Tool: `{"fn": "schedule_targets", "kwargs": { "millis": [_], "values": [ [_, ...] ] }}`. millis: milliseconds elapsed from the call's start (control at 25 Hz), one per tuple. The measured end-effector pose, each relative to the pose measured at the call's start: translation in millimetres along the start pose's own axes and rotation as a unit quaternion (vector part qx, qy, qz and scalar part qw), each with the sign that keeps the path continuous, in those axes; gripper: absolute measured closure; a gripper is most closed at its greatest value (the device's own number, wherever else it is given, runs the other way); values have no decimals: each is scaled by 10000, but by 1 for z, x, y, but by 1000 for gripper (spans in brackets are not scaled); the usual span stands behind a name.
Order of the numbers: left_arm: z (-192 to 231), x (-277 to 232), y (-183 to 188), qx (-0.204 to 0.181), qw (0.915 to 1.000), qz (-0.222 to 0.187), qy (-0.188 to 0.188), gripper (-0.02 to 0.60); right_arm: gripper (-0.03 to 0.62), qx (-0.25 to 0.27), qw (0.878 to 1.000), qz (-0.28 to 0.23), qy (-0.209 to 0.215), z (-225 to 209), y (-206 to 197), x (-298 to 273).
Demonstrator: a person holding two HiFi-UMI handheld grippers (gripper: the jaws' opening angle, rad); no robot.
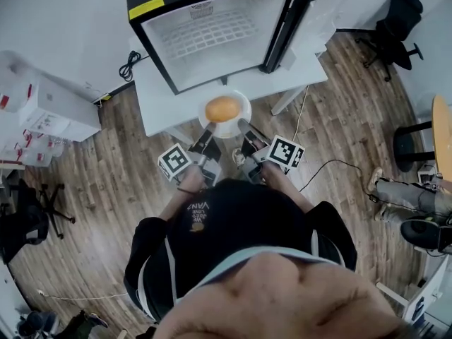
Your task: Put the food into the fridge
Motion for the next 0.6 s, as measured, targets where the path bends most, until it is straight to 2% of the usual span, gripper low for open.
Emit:
{"fn": "schedule_targets", "kwargs": {
  "millis": [200,360,520,600],
  "values": [
    [-3,-16,12,50,10000,-69,-25,558,576,70,9999,49,134,-3,16,-16],
    [-4,-28,19,61,9999,-112,12,557,576,0,10000,77,-1,-11,27,-23],
    [-6,-41,25,20,9999,-146,-21,558,576,83,9998,91,170,-13,40,-32],
    [-7,-44,27,34,9999,-165,-10,558,576,47,9999,106,122,-15,43,-33]
  ]
}}
Point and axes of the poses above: the fingertips, and each gripper's own axes: x backward along the fingers, z to its left, y out of its top, the point moved 6 cm from there along x, backward along the fingers, and after that the axes turned 11 degrees about y, right-handed, at the moved point
